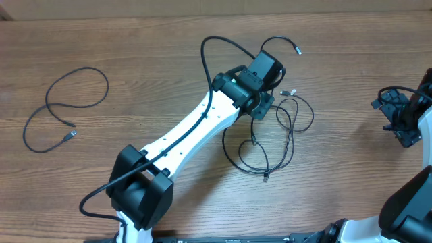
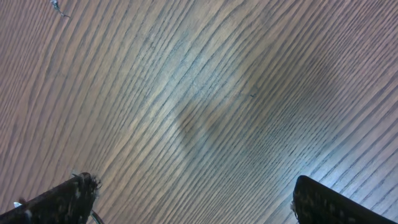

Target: Untangle cables

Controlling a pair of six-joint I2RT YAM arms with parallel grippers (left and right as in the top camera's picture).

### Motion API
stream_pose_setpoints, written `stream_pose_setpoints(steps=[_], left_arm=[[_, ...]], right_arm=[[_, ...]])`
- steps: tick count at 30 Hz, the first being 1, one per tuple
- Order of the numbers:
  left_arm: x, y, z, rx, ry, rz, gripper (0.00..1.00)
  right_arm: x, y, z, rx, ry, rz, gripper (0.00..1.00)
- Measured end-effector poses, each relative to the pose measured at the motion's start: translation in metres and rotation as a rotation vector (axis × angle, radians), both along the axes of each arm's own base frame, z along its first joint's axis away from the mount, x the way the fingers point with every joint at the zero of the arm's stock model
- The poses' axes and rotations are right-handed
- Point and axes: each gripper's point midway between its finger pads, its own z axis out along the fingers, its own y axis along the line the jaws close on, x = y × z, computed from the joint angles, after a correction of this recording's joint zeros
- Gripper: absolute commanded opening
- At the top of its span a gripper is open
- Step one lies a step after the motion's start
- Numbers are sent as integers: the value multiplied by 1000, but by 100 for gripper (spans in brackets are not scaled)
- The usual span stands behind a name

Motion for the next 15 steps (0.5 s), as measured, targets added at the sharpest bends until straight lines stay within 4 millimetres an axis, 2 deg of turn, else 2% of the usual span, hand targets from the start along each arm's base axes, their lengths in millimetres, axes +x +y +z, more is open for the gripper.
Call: stream_pose_setpoints(steps=[9, 15], left_arm=[[-27, 13, -54, 11, 177, 163, 35], [-42, 24, -77, 11, 260, 317, 36]], right_arm=[[0, 0, 0, 0, 0, 0, 100], [0, 0, 0, 0, 0, -1, 100]])
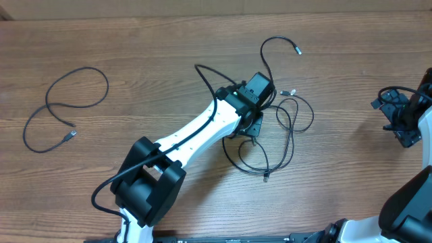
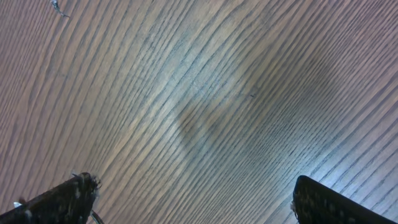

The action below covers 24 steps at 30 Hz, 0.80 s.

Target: Untangle cables

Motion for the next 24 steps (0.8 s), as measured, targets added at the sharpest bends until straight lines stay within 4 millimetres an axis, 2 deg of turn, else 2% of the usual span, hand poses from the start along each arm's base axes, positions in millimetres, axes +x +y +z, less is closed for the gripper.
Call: stream_pose_setpoints(steps=[1, 5, 8, 13, 24], left_arm=[[-2, 0, -3, -2, 10, 30, 39], [-7, -4, -6, -22, 31, 112, 38], [-6, -12, -4, -48, 19, 133, 31], [-7, -23, -2, -78, 5, 144, 27], [-16, -39, -4, -88, -2, 108, 30]], right_arm=[[0, 0, 0, -1, 0, 1, 100], [0, 0, 0, -1, 0, 0, 100], [0, 0, 0, 0, 0, 0, 100], [0, 0, 0, 0, 0, 1, 100], [0, 0, 0, 0, 0, 0, 100]])
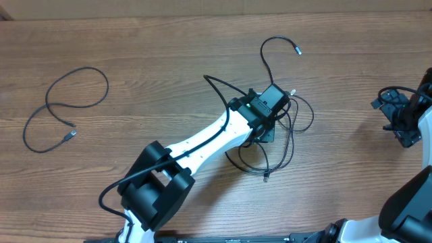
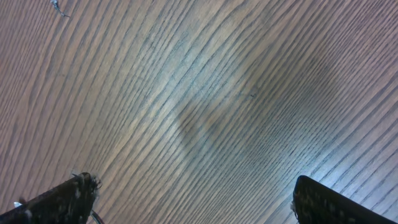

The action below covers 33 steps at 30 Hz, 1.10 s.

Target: Untangle cables

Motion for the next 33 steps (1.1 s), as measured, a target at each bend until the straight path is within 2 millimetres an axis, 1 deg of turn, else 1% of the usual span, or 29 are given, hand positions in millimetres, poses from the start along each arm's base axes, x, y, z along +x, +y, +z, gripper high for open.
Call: stream_pose_setpoints(steps=[3, 8, 14, 19, 24, 30, 33], left_arm=[[-1, -2, -11, 14, 13, -5, 31], [-4, 1, -37, 59, 48, -6, 31], [-6, 4, -51, 83, 66, -5, 32], [-6, 4, -54, 91, 66, -5, 31], [-5, 5, -54, 98, 64, -3, 22], [-5, 7, -55, 105, 62, 2, 21], [-5, 7, -55, 107, 61, 3, 16]], right_arm=[[0, 0, 0, -1, 0, 1, 100], [0, 0, 0, 0, 0, 0, 100], [0, 0, 0, 0, 0, 1, 100], [0, 0, 0, 0, 0, 0, 100], [0, 0, 0, 0, 0, 1, 100], [0, 0, 0, -1, 0, 1, 100], [0, 0, 0, 0, 0, 1, 100]])
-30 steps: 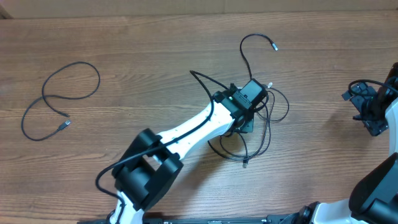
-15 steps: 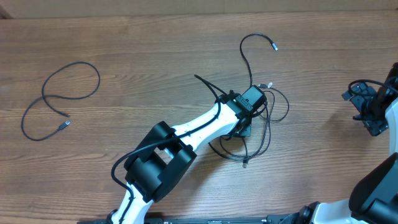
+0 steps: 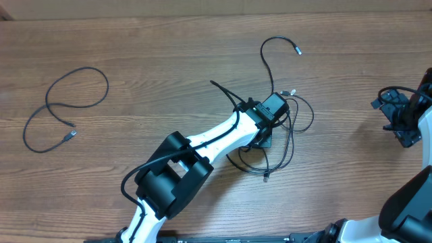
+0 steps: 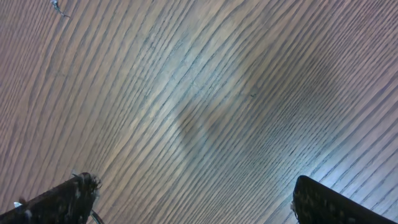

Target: Untangle cables

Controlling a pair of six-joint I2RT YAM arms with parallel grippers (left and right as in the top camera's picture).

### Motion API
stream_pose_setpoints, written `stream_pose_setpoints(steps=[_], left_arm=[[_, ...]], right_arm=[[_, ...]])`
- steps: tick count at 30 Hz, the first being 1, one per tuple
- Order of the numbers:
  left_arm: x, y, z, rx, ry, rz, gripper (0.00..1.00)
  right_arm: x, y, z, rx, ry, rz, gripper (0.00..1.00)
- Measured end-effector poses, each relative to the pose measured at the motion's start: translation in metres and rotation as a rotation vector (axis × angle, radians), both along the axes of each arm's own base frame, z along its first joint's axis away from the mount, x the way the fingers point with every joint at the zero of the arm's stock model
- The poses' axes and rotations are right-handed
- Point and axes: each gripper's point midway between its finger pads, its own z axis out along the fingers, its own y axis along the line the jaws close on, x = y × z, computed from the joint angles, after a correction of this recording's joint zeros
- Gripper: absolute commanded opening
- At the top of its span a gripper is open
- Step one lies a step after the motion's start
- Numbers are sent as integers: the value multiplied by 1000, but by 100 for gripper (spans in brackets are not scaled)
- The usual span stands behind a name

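Note:
A tangle of thin black cables (image 3: pixel 287 138) lies right of the table's middle, with one end curling up to a plug (image 3: pixel 297 50) and a small silver connector (image 3: pixel 291 91) beside it. My left gripper (image 3: pixel 268 125) is down over the tangle's left side; its fingers are hidden under the wrist head. A separate black cable (image 3: pixel 67 101) lies alone at the far left. My right gripper (image 3: pixel 398 116) rests at the right edge, far from the cables. In the right wrist view that gripper (image 4: pixel 199 200) is open over bare wood.
The wooden table (image 3: pixel 155 61) carries only the cables. My left arm (image 3: pixel 216 138) stretches diagonally from the near left up to the tangle. A tiny connector (image 4: pixel 57 6) shows at the top left corner of the right wrist view.
My left arm's elbow has shifted further right and the wrist head sits slightly nearer over the tangle. The cables look much the same. The right arm has not moved.
The left gripper first stood beyond the tangle's upper left, near the curling cable end. Then it was at the tangle's left edge, then over the tangle, and now it sits a little deeper over it. The right gripper stayed open and still throughout.

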Motion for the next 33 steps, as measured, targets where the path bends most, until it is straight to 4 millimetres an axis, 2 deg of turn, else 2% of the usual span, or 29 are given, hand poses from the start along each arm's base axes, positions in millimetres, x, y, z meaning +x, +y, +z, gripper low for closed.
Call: stream_pose_setpoints(steps=[4, 14, 19, 27, 30, 33], left_arm=[[0, 1, 0, 4, -2, 9, 4], [0, 2, 1, 10, 1, 16, 4], [-1, 23, 6, 100, 18, 35, 4], [57, 31, 71, 85, -139, 125, 4], [77, 42, 95, 70, -212, 172, 4], [99, 58, 109, 75, -279, 227, 4]], right_arm=[[0, 0, 0, 0, 0, 0, 100], [0, 0, 0, 0, 0, -1, 100], [0, 0, 0, 0, 0, 0, 100], [0, 0, 0, 0, 1, 0, 100], [0, 0, 0, 0, 0, 0, 100], [0, 0, 0, 0, 0, 0, 100]])
